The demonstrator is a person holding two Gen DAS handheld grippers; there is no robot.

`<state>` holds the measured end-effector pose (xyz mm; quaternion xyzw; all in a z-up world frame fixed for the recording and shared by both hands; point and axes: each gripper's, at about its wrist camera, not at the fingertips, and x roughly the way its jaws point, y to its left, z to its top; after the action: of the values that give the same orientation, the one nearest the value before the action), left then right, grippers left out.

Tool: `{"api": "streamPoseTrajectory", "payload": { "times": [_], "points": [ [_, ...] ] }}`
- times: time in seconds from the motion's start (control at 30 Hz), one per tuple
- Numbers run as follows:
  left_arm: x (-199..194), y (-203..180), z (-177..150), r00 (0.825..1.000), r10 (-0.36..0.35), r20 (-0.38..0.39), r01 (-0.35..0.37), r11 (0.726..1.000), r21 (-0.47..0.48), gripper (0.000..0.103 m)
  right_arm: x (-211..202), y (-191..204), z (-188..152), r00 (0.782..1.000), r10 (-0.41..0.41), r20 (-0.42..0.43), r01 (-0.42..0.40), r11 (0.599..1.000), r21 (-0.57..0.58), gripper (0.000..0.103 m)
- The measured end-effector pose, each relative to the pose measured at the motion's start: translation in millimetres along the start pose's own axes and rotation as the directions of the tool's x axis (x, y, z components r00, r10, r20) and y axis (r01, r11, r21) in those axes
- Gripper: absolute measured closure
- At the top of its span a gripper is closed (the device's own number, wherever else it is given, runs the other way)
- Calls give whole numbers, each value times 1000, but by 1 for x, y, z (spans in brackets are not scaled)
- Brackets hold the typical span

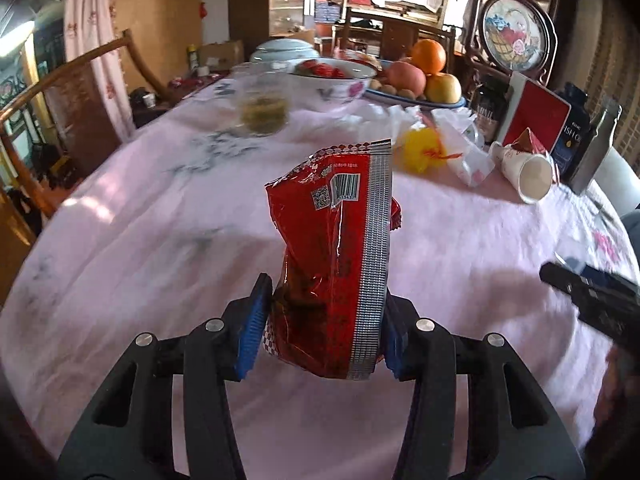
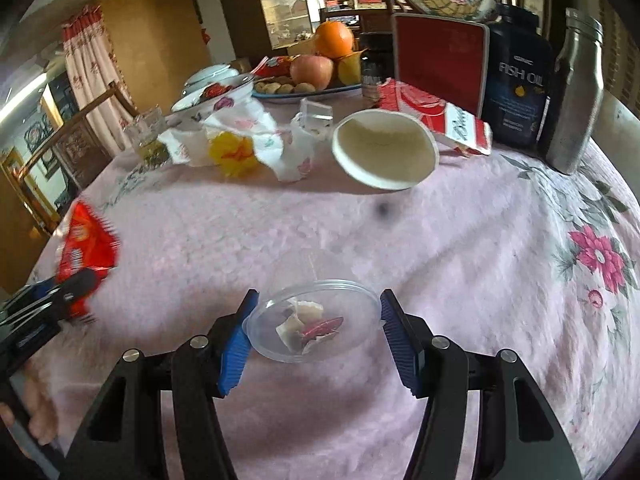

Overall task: Collect trash
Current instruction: 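Carry the clear cup and red snack bag over the red basket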

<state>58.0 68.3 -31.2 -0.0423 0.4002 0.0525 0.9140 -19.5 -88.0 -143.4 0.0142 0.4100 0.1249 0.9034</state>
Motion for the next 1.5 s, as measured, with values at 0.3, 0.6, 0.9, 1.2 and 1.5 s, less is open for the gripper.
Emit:
{"api": "streamPoseTrajectory", "payload": {
  "times": [0.3,0.6,0.9,1.2,1.5],
  "points": [
    [-45,41,-23,999,29,39,-27,998,-49,54,-9,17,-1,1000,-7,22,8,1000,-29,42],
    [-62,56,-37,998,25,51,-21,998,-61,54,-48,55,-23,995,89,47,-88,995,-38,43],
    [-78,74,-48,997,29,73,-21,995,-101,54,-64,111,-46,977,214,24,-212,975,-71,43],
    [-120,132,-65,987,78,141,-47,976,-212,54,-75,199,-49,915,402,-16,-400,904,-152,43],
    [-175,223,-115,952,252,172,-172,909,-379,54,-89,345,-67,832,538,-136,-546,750,-372,43]
  ]
}}
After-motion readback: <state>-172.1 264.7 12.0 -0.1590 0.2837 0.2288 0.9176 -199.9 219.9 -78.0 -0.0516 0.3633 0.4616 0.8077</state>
